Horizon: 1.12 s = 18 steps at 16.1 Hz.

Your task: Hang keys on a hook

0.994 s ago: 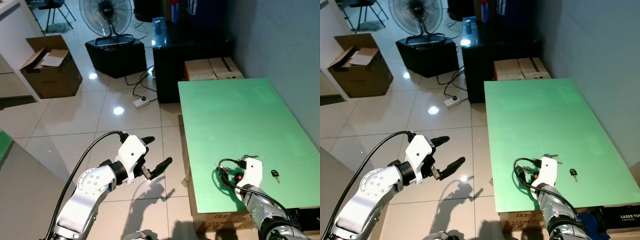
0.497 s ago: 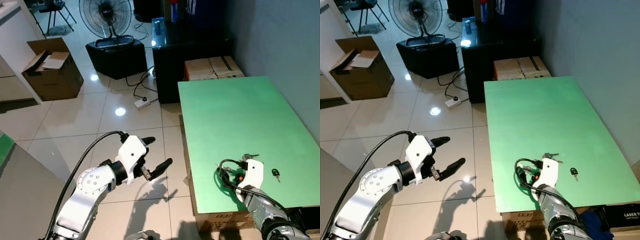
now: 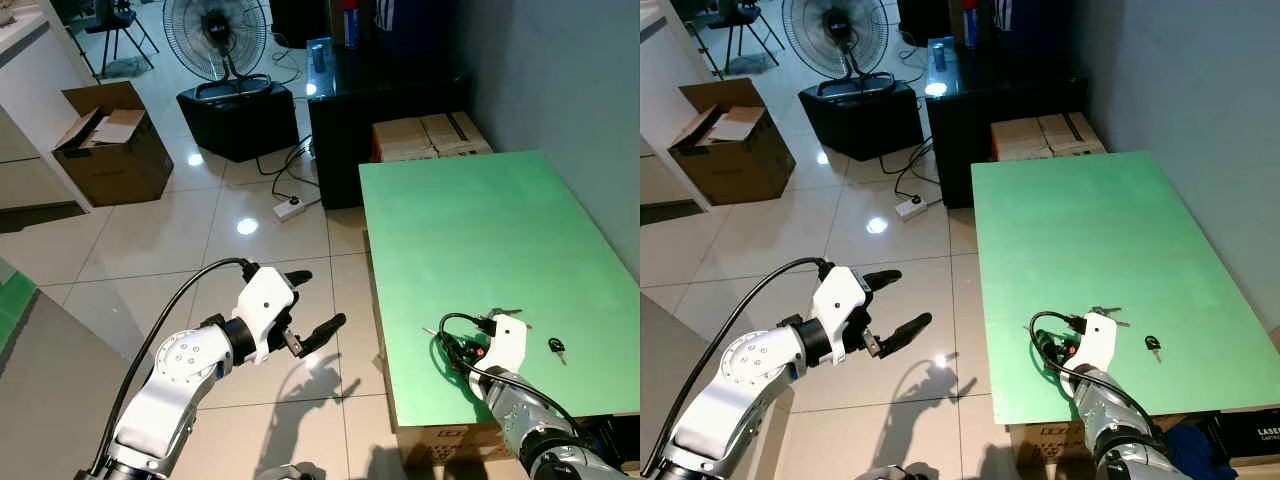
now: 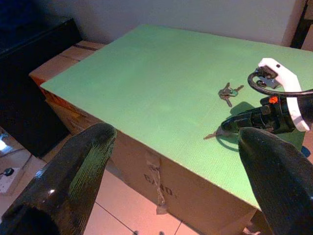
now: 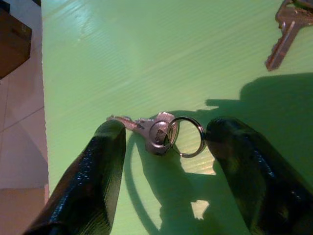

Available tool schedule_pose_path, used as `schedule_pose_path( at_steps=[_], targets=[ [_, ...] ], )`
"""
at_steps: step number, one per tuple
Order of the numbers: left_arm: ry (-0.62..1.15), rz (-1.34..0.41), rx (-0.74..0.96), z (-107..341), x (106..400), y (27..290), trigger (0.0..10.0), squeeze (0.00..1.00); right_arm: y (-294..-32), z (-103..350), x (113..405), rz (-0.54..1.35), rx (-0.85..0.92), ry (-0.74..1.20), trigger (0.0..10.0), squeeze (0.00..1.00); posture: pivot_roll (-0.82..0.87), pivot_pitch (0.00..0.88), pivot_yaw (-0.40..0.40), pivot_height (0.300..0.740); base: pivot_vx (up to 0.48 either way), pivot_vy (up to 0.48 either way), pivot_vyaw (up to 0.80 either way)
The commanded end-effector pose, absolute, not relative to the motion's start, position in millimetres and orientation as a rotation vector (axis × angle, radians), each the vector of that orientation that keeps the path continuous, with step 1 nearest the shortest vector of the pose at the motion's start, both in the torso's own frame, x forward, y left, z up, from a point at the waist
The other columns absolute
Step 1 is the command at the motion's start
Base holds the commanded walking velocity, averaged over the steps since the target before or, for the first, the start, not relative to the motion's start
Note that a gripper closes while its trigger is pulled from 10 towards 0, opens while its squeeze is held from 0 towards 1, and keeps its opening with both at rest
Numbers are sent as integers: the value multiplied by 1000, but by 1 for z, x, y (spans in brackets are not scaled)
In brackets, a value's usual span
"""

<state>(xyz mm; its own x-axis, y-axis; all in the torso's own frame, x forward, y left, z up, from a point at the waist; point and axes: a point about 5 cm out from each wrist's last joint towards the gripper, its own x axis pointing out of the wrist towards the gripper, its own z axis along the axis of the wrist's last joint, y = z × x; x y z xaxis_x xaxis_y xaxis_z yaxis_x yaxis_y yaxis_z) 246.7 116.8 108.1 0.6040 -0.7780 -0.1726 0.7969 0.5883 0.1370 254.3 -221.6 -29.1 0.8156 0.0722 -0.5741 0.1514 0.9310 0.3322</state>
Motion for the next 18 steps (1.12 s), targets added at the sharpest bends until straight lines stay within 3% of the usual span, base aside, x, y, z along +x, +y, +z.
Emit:
schedule_pose_path(
  at_steps=[1,18],
  targets=[
    [112,-922,220,108,248,120,10000,0,-217,-27,258,-26,393,606,0,0,11,7,148,740,0,0,0],
    [119,-924,215,106,248,119,10000,0,-217,-28,256,-25,396,603,0,0,0,11,146,740,0,0,0]
  ],
)
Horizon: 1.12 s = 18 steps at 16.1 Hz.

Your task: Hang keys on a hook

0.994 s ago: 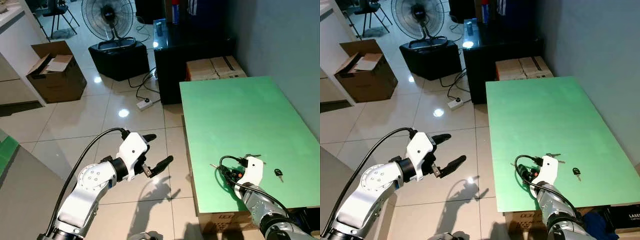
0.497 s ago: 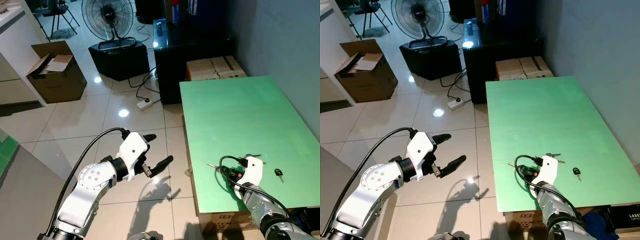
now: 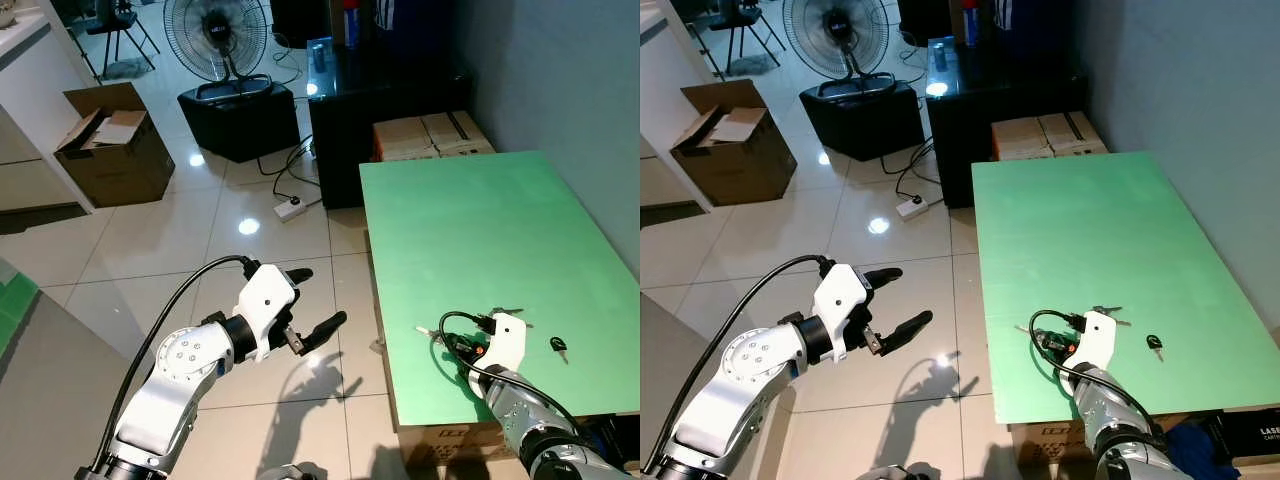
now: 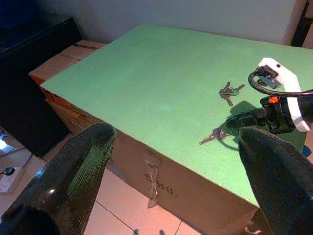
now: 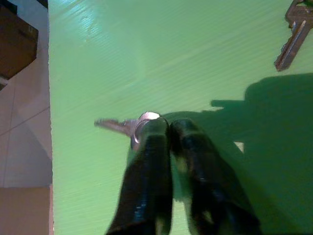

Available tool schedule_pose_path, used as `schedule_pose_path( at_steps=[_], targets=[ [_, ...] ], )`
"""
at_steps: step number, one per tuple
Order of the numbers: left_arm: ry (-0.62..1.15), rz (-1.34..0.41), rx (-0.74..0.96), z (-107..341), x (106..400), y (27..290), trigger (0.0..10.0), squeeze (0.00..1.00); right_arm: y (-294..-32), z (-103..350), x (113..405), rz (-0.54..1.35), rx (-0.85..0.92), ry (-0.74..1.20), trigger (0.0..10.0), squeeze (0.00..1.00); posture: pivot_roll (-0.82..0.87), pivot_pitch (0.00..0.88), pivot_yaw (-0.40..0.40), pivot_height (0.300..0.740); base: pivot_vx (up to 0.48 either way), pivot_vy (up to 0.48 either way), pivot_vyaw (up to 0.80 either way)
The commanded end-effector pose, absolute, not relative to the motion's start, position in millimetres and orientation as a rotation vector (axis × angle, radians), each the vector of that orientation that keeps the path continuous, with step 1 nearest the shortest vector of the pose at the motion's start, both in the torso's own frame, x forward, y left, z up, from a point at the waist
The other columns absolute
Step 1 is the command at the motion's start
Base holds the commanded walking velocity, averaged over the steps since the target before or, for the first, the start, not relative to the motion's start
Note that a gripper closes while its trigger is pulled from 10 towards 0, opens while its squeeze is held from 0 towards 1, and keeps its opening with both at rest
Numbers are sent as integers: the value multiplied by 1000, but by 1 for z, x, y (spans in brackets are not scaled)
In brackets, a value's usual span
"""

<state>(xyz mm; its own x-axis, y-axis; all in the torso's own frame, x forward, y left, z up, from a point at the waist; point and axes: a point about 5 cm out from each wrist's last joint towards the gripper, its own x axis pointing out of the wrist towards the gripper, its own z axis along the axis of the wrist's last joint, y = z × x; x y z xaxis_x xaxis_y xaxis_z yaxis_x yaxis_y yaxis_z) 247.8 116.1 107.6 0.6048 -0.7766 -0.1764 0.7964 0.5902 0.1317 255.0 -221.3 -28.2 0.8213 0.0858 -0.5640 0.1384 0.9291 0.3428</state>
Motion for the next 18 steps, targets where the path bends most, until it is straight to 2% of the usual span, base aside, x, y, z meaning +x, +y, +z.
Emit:
schedule_pose_path(
  at_steps=[1,4,5,8,10,13,18],
  targets=[
    [114,-909,222,105,249,119,10000,0,-217,-27,257,-15,388,589,0,0,3,3,118,740,0,0,0],
    [102,-860,238,105,252,121,10000,0,-218,-19,264,0,353,535,0,0,2,0,95,740,0,0,0],
    [77,-810,239,108,257,123,10000,0,-226,-6,273,-84,329,421,0,0,2,0,80,740,0,0,0],
    [19,-688,191,117,270,129,10000,0,-231,18,283,-178,252,250,0,0,-23,0,88,740,0,0,0],
    [11,-610,188,117,280,134,10000,0,-227,39,287,-197,86,124,0,0,-54,0,111,740,0,0,0],
    [2,-551,163,117,286,138,10000,0,-222,57,283,-204,-143,24,0,0,-79,0,138,740,0,0,0],
    [-30,-414,106,121,292,146,10000,0,-206,102,267,-221,-174,-162,0,0,-93,0,136,740,0,0,0]
  ],
)
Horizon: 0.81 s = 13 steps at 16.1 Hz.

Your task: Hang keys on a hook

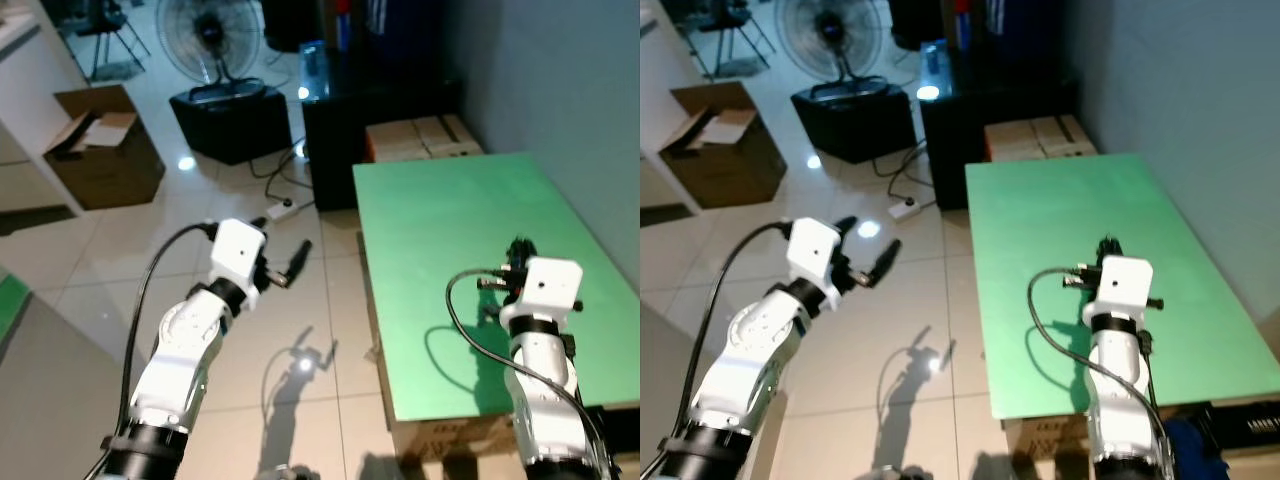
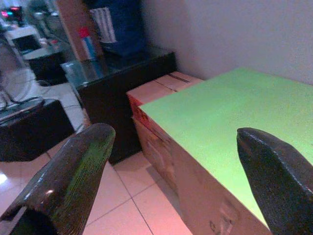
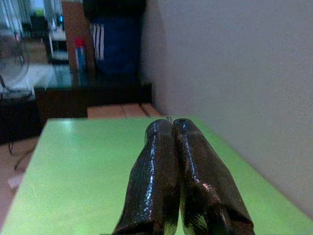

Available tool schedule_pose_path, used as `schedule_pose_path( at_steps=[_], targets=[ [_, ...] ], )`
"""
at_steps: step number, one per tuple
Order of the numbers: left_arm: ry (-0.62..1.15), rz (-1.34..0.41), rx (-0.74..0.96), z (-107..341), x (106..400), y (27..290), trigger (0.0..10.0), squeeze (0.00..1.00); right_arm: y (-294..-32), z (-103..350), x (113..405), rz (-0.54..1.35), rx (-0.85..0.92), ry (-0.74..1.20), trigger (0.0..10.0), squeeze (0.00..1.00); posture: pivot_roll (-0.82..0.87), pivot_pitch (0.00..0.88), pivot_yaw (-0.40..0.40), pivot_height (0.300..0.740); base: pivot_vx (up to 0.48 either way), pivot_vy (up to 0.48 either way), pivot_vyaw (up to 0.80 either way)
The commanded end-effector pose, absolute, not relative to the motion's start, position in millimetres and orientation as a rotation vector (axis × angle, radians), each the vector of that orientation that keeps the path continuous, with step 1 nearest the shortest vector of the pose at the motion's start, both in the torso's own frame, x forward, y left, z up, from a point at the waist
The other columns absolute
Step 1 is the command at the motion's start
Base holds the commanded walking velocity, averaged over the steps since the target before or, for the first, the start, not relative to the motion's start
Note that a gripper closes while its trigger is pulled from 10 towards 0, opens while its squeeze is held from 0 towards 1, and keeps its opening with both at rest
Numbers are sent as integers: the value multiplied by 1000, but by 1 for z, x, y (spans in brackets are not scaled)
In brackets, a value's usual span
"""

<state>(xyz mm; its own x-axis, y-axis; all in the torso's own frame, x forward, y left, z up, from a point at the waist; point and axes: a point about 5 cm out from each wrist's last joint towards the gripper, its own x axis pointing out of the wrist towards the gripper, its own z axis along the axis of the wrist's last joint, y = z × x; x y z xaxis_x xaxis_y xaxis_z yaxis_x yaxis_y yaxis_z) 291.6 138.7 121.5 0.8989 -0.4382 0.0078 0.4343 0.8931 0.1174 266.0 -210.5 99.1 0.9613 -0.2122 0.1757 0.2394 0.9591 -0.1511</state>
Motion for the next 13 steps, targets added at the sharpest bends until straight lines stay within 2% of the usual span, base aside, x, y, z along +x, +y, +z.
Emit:
schedule_pose_path(
  at_steps=[1,4,9,13],
  targets=[
    [-32,-403,101,122,292,147,10000,0,-204,106,265,-219,-180,-170,0,0,-94,0,135,740,0,0,0],
    [-47,-375,88,123,290,147,10000,0,-198,123,256,-214,-213,-221,0,0,-98,0,138,740,0,0,0],
    [-61,-389,58,126,300,139,10000,0,-192,144,247,-137,-619,-330,0,0,-141,0,177,740,0,0,0],
    [-64,-412,70,127,306,136,10000,0,-190,146,239,-164,-681,-339,0,0,-168,0,195,740,0,0,0]
  ],
)
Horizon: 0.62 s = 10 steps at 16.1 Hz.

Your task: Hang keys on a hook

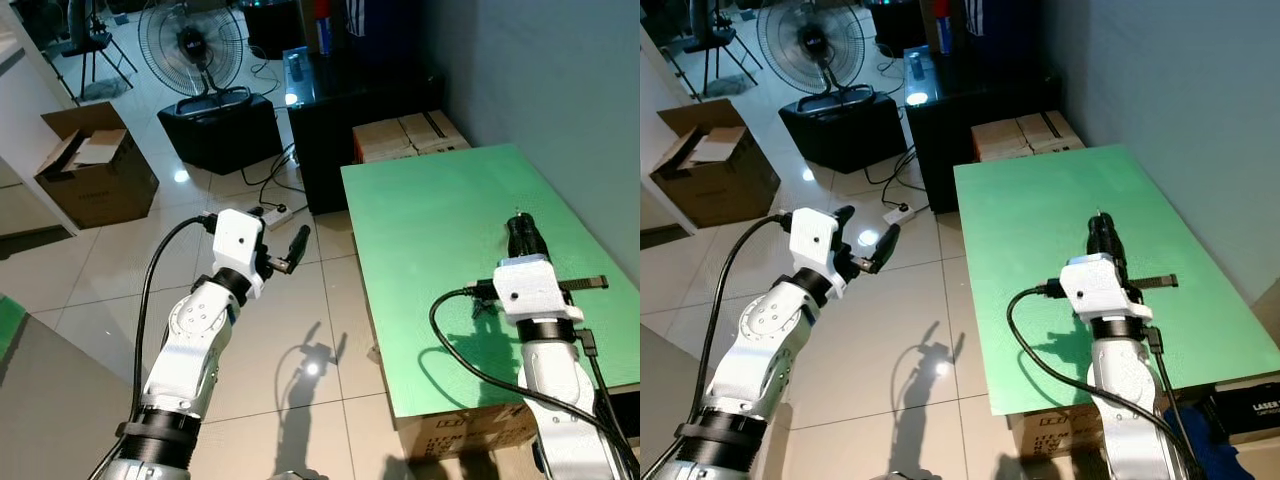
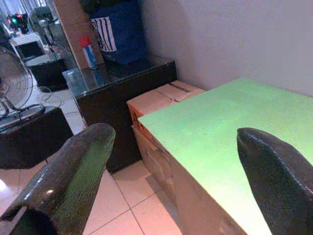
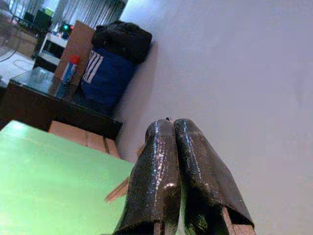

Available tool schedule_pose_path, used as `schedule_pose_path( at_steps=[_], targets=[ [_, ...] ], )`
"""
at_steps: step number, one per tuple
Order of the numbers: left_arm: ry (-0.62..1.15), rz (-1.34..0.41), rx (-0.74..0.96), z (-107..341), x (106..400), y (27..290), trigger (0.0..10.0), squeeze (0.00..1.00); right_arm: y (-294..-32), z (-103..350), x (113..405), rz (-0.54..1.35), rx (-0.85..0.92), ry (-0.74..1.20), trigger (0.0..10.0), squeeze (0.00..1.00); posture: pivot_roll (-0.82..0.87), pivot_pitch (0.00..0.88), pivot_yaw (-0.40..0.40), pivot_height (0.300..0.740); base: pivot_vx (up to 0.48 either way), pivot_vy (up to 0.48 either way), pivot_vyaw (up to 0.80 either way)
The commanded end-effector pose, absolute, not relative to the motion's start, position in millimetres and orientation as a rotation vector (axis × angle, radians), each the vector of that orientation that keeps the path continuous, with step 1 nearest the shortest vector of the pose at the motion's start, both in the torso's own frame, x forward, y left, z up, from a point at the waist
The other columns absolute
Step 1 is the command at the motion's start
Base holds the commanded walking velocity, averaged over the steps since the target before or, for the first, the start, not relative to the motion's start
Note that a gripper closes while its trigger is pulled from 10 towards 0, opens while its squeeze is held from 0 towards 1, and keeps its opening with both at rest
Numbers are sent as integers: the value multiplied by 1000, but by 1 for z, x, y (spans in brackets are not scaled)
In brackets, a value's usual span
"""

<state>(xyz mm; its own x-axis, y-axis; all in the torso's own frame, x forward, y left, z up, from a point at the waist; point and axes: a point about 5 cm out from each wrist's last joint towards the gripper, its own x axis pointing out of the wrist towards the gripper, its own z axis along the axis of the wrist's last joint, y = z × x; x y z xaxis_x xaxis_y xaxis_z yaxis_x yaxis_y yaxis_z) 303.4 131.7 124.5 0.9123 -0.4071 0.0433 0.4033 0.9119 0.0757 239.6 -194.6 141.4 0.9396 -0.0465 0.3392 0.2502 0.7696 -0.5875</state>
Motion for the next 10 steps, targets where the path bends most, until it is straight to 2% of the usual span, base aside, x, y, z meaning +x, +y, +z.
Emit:
schedule_pose_path(
  at_steps=[1,2,3,4,6,7,10],
  targets=[
    [-63,-417,69,126,305,135,10000,0,-188,144,238,-155,-664,-321,0,0,-173,0,200,740,0,0,0],
    [-62,-419,70,125,305,135,10000,0,-188,142,237,-156,-647,-309,0,0,-173,0,200,740,0,0,0],
    [-58,-423,65,123,304,135,10000,0,-189,131,239,-177,-526,-206,10000,0,-174,0,199,740,0,0,0],
    [-53,-416,50,121,303,136,10000,0,-183,123,241,-118,-512,-138,10000,0,-174,0,198,740,0,0,0],
    [-45,-396,22,120,301,137,10000,0,-177,122,242,-64,-532,-124,10000,0,-169,0,189,740,0,0,800],
    [-30,-373,14,116,297,138,10000,0,-170,120,243,8,-516,-111,10000,0,-155,0,159,740,0,0,800],
    [-20,-337,83,108,285,145,10000,0,-157,110,246,100,-408,-59,10000,0,-112,0,106,740,0,0,800]
  ],
)
